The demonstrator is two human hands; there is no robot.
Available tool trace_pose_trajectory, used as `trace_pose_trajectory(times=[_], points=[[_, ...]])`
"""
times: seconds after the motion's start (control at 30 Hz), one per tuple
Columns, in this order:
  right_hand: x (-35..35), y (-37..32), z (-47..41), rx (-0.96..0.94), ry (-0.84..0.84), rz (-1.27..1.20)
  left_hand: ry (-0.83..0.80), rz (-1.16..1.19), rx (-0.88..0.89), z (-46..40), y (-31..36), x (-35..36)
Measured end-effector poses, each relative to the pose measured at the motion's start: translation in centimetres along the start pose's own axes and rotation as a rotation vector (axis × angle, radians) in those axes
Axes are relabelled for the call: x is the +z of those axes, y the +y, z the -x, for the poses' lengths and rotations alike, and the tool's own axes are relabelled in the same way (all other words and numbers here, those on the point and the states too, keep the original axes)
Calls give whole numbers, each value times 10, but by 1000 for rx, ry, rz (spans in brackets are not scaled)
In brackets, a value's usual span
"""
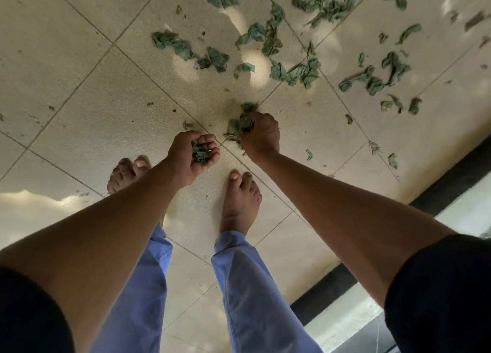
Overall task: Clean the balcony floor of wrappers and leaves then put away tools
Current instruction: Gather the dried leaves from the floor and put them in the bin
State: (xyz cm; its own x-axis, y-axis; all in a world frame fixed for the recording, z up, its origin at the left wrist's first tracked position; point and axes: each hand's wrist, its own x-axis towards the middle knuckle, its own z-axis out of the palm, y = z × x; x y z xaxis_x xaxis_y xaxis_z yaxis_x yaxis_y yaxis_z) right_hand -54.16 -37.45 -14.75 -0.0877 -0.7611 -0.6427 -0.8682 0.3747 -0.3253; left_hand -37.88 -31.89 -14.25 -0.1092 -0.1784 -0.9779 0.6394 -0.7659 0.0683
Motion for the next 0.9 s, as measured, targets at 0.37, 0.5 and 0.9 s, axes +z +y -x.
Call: trace_pose_trajectory(times=[0.37, 0.5, 0.9], points=[[-47, -31, 66, 126, -289, -685, -98, -38, 63, 13, -9, 31], [-51, -37, 70, 261, -265, -594, -112, 96, 100, 12, -6, 36], [-57, -41, 99, 229, -174, -638, -157, 308, 100, 26, -18, 53]])
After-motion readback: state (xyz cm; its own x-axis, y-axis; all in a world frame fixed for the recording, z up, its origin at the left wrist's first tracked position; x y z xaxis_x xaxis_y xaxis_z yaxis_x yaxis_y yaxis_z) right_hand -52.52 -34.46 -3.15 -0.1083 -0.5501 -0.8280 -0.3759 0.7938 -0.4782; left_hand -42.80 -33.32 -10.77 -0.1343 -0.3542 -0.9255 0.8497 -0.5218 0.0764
